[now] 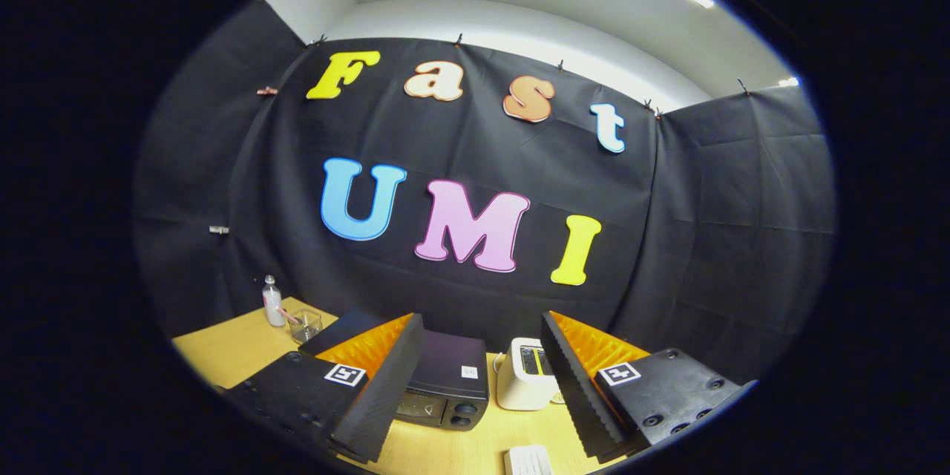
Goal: Open the toaster oven, put the food inside, and close the toaster oven door.
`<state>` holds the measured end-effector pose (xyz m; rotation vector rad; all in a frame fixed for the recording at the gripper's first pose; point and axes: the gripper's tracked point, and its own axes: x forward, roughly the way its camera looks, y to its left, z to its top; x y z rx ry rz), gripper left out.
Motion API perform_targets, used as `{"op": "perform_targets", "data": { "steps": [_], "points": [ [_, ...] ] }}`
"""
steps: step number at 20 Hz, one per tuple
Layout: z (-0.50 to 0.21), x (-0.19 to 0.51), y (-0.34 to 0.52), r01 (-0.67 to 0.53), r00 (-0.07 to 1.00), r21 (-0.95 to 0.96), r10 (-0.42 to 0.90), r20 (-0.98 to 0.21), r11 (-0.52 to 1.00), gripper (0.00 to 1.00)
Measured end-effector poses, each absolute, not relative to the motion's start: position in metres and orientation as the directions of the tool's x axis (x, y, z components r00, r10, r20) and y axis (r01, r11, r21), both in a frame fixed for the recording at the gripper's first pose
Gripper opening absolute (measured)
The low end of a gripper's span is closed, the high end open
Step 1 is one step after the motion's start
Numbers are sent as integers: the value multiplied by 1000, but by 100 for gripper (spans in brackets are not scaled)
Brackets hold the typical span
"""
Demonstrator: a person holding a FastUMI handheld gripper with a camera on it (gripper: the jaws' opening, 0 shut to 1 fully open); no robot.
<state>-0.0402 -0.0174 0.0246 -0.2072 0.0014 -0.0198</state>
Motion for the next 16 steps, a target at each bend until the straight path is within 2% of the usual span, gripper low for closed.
{"op": "perform_targets", "data": {
  "steps": [4, 7, 16],
  "points": [
    [42, -52, -30, 65, 995, -129, -56, 79, 989, 97],
    [36, -58, -33, 67, 996, -66, -62, 71, 996, 97],
    [31, -59, -40, 75, 995, -80, -70, 67, 994, 97]
  ]
}}
